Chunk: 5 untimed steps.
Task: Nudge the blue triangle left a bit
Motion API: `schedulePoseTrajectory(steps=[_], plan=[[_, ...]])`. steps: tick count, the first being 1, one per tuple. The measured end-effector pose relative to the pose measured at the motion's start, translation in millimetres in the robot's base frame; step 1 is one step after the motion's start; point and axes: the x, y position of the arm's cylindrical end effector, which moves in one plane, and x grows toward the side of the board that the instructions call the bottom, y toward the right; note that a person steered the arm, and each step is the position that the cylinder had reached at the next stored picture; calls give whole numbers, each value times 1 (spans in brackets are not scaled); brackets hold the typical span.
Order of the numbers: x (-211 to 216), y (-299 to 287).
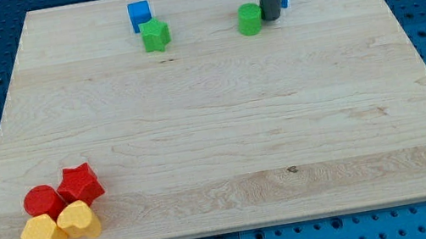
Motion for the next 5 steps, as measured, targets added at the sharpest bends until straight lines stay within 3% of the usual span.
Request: schedulePoseTrajectory(steps=[3,5], plan=[[4,-23],[27,72]])
